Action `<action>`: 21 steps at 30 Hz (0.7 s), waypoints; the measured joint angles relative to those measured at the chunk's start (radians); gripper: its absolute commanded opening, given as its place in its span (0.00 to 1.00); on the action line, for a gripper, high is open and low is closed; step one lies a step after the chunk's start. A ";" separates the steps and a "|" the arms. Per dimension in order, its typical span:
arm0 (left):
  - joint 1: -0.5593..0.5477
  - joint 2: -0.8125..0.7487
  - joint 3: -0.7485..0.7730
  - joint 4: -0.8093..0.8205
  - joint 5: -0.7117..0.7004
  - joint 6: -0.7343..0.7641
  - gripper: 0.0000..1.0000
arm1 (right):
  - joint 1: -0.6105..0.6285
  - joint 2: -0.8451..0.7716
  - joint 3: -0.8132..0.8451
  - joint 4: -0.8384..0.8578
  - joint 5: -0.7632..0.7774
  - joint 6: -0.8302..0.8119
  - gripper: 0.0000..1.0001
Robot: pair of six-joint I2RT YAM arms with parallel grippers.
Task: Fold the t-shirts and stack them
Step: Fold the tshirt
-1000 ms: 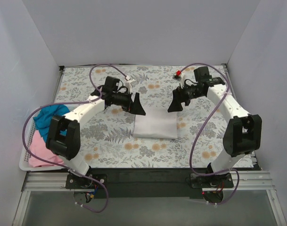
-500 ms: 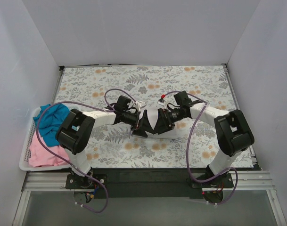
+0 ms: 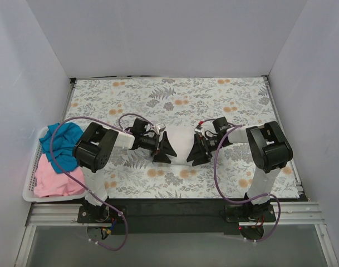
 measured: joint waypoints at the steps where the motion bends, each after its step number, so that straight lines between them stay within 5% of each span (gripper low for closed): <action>1: 0.013 0.000 -0.010 0.012 0.010 -0.005 0.75 | -0.013 0.001 -0.006 -0.002 -0.010 -0.007 0.99; 13: 0.095 -0.117 -0.074 -0.069 -0.007 0.050 0.74 | -0.102 -0.070 -0.016 -0.183 -0.009 -0.198 0.98; 21: 0.085 -0.216 0.213 -0.147 -0.035 0.147 0.73 | -0.108 -0.089 0.369 -0.238 -0.035 -0.249 0.98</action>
